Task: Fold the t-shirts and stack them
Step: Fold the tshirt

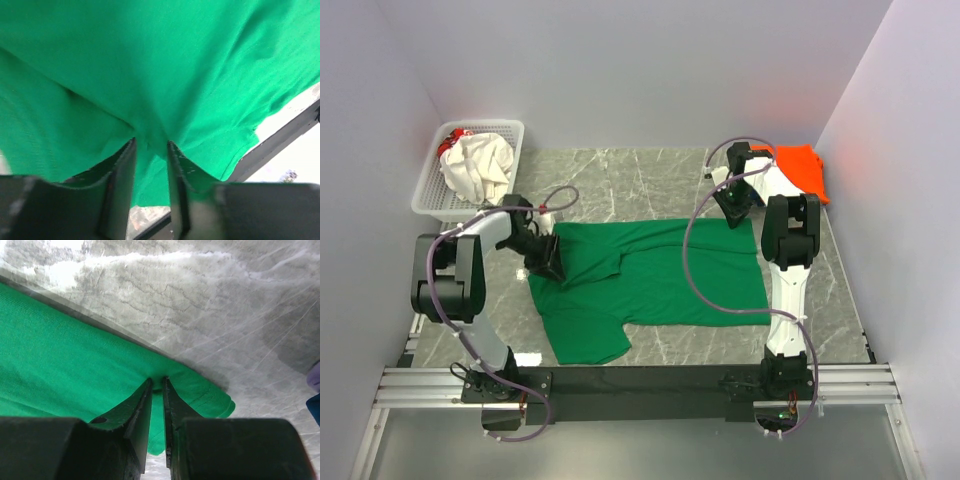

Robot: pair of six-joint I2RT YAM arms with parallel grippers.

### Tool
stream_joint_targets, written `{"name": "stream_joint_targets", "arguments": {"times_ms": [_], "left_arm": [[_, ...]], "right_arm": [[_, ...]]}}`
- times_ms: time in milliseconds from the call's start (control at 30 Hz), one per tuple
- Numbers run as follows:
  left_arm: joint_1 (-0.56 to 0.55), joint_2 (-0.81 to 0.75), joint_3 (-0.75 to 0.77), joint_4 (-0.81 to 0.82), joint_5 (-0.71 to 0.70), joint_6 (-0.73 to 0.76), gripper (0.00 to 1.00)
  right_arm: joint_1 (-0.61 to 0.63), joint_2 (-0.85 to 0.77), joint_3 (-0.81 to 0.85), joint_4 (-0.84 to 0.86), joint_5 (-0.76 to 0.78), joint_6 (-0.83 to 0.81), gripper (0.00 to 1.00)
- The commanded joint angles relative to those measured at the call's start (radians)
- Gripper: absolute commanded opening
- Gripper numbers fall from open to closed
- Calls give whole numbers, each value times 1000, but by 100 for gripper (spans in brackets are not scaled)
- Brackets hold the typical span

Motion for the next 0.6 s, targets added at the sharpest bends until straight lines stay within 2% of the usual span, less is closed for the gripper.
{"name": "stream_joint_targets", "arguments": {"times_ms": [0,200,367,567], "left_arm": [[21,-67,107,1,70,62,38],[22,-93,228,44,37,67,39],[23,22,282,167,-34,-8,35],[23,149,342,242,-95,-62,31]], "right_arm": [[-3,-2,-49,-40,26,-20,21],[-3,-65,-67,-23,9,-34,21],[-3,-86,-63,-31,4,-37,21],[1,-51,-63,-33,16,-38,21]]}}
